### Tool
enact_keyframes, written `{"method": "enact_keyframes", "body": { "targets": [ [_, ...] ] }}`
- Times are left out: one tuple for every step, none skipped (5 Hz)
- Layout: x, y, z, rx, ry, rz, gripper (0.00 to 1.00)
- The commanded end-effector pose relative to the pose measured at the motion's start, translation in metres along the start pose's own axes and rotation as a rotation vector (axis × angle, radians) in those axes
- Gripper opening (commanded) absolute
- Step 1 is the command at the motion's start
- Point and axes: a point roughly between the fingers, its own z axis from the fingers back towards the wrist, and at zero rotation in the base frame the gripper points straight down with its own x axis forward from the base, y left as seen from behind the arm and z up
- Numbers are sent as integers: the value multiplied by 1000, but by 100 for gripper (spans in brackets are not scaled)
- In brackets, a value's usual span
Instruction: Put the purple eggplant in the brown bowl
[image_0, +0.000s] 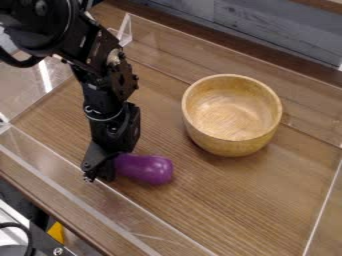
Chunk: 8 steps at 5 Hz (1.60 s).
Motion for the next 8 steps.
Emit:
{"method": "enact_keyframes", "body": {
  "targets": [
    [6, 10, 6, 22, -2, 15, 0],
    [11, 13, 7, 19, -6, 41, 0],
    [13, 16, 12, 19, -14, 43, 0],
    [16, 18, 17, 17, -24, 47, 0],
    [18, 20, 23, 19, -33, 54, 0],
    [12, 14, 35, 27, -40, 16, 0],
    [10, 12, 49, 44, -40, -19, 0],
    [19, 11, 47, 51, -37, 44, 0]
  ]
}}
